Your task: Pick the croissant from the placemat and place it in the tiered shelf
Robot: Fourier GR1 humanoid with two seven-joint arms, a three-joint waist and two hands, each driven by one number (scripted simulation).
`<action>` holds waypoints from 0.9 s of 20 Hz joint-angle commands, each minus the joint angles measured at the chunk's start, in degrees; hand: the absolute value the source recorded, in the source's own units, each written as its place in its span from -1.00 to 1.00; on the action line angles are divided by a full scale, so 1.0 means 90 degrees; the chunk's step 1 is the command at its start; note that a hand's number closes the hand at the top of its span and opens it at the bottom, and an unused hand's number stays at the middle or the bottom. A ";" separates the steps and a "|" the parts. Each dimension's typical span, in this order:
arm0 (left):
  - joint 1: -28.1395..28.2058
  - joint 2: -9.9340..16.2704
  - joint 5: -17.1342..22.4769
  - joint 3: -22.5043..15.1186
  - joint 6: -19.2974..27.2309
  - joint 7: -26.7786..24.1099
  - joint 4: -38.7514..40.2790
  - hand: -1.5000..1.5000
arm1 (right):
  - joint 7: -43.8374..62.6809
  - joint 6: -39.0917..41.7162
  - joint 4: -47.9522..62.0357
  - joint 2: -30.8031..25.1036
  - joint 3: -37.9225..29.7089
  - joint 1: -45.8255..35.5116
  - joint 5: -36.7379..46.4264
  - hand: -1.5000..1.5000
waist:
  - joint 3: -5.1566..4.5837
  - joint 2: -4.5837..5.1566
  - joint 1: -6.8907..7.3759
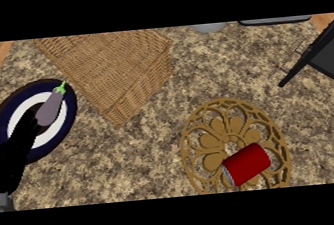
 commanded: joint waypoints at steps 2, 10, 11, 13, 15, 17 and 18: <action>-0.0011 -0.0108 -0.0140 -0.0057 -0.0094 -0.0219 0.0212 0.00 | -0.0576 -0.0935 0.1130 -0.0117 -0.0260 0.0194 0.0229 1.00 | 0.0003 0.0011 0.0005; 0.0093 -0.0215 -0.0221 0.0051 -0.0104 -0.0229 0.0247 0.00 | -0.1258 -0.1550 0.2055 -0.0322 -0.0765 0.0399 -0.0128 1.00 | 0.0004 -0.0006 -0.0035; -0.0053 -0.0210 -0.0282 0.0059 0.0030 0.0015 0.0080 0.00 | -0.0966 -0.1747 0.2265 -0.0076 -0.0308 0.0225 0.0176 1.00 | 0.0003 -0.0001 -0.0001; -0.0158 -0.0013 -0.0102 0.0187 -0.0206 0.0006 0.0123 0.00 | -0.1100 -0.2476 0.2858 -0.0206 -0.0856 0.0103 0.0231 1.00 | 0.0007 0.0019 0.0025; -0.0006 -0.0045 -0.0039 0.0198 -0.0194 0.0193 -0.0307 0.00 | -0.0897 -0.2725 0.2986 -0.0064 -0.0754 0.0199 0.0398 -1.00 | 0.0007 0.0003 0.0034; -0.0054 -0.0275 -0.0289 0.0096 -0.0029 -0.0113 0.0147 0.00 | -0.1593 -0.2286 0.3371 -0.0535 -0.0848 0.0467 0.0092 -1.00 | 0.0004 0.0002 -0.0031; 0.0010 -0.0084 -0.0154 0.0224 -0.0251 -0.0029 0.0032 0.00 | -0.1609 -0.2218 0.3246 -0.0521 -0.0706 0.0562 0.0124 -1.00 | 0.0003 -0.0004 -0.0023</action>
